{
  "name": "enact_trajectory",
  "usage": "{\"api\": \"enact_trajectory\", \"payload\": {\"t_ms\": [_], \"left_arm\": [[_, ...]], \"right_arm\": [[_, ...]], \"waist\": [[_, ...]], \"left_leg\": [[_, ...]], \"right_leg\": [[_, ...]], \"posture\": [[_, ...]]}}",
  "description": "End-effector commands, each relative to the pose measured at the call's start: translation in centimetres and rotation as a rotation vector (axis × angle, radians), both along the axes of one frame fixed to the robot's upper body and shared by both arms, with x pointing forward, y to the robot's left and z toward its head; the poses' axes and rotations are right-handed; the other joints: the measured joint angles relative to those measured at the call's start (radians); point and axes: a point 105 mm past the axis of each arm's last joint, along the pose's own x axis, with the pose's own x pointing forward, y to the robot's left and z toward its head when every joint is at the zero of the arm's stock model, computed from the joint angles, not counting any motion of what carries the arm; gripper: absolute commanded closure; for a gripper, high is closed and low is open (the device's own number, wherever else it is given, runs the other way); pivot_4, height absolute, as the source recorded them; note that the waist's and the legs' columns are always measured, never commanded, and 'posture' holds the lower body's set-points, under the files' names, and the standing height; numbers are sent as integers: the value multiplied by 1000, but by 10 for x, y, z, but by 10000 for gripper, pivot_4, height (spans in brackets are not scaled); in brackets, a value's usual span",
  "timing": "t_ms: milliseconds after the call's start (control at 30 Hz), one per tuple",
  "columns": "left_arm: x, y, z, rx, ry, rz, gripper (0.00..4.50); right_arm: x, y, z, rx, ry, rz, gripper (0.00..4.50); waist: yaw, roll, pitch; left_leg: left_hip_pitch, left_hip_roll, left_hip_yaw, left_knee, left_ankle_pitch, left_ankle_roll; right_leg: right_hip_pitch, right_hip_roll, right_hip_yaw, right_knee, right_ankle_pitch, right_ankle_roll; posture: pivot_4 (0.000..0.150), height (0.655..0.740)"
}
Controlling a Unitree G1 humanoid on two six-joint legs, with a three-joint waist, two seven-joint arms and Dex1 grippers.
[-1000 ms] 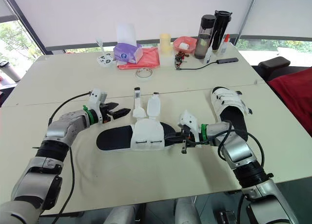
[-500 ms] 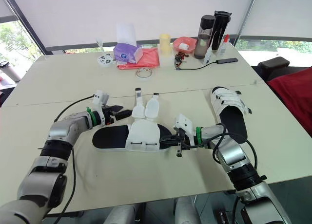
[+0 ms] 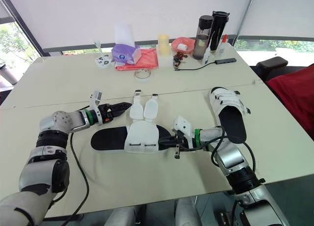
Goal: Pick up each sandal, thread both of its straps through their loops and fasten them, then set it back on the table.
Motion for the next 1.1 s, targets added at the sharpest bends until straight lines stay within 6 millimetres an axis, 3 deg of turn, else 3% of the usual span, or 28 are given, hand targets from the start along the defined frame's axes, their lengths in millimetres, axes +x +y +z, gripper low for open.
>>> {"api": "enact_trajectory", "payload": {"t_ms": [33,300,533,833,967,1100], "left_arm": [[4,-1,17,-86,-23,16,0],[15,-19,18,-146,-12,36,0],[41,-32,16,-205,-37,160,0],[48,-35,27,-214,-117,165,44741],[47,-37,30,-169,-153,126,44741],[51,-40,53,-50,-368,85,44741]], "right_arm": [[0,2,-6,-13,6,-11,44415],[0,3,-9,-19,5,-9,44415],[1,6,-10,-29,-24,-6,44415],[-1,6,-13,-27,-23,-11,45000],[-1,6,-13,-26,-24,-13,45000],[-2,6,-15,-29,-24,-14,45000]], "waist": [[-4,0,0],[-5,0,0],[-10,-1,0],[-10,-1,0],[-10,-1,0],[-10,-1,0]], "left_leg": [[0,0,0,0,0,0],[0,0,0,0,0,0],[0,-1,1,0,0,0],[0,-1,2,0,0,0],[0,-1,2,0,0,0],[0,-1,2,0,0,0]], "right_leg": [[0,0,0,0,0,0],[0,0,0,0,0,0],[0,0,0,0,0,0],[0,0,0,0,0,0],[0,0,0,0,0,0],[0,0,0,0,0,0]], "posture": [[1500,7400],[1500,7400],[1500,7400],[1500,7400],[1500,7400],[1500,7400]]}}
